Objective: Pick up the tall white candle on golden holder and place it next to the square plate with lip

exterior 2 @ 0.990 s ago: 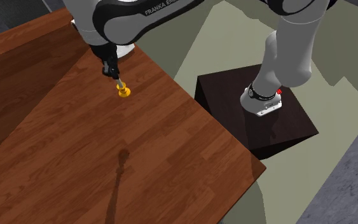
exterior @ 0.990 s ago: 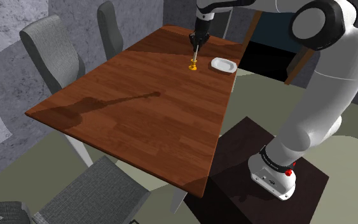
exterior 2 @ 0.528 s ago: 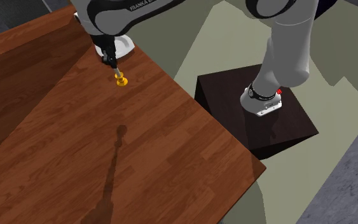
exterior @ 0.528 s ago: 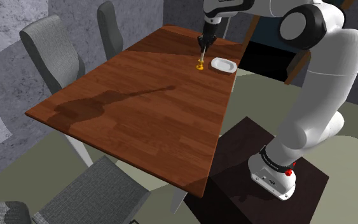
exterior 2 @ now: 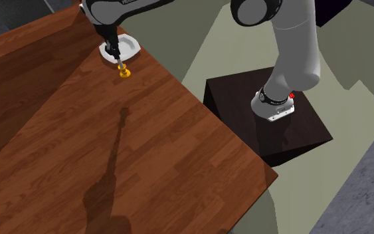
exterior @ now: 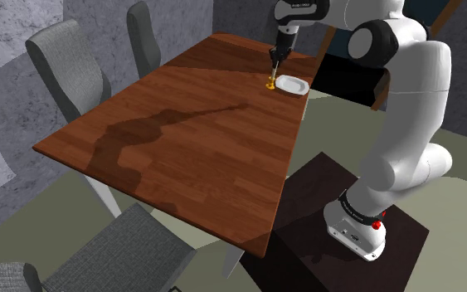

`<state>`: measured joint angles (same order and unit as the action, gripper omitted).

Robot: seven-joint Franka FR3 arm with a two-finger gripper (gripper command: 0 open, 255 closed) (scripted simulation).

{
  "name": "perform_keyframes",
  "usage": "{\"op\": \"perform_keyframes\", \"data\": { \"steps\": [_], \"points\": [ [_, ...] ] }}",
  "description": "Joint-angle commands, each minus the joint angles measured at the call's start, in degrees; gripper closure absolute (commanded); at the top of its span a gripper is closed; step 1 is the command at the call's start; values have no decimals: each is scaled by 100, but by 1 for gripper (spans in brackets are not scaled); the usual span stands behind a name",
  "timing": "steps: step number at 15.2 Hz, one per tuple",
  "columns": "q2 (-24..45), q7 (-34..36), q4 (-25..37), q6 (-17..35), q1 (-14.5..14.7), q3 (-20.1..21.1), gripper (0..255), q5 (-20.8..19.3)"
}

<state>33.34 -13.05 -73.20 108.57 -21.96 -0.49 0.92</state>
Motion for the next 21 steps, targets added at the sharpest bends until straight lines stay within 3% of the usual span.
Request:
{"op": "perform_keyframes", "data": {
  "steps": [1,3,18,21],
  "points": [
    [370,-191,459,-88,-153,-34,255,29],
    [674,-330,880,-206,-276,-54,255,51],
    [950,-347,155,794,-273,-48,255,60],
    [950,-347,155,794,-273,-48,255,60]
  ]
}}
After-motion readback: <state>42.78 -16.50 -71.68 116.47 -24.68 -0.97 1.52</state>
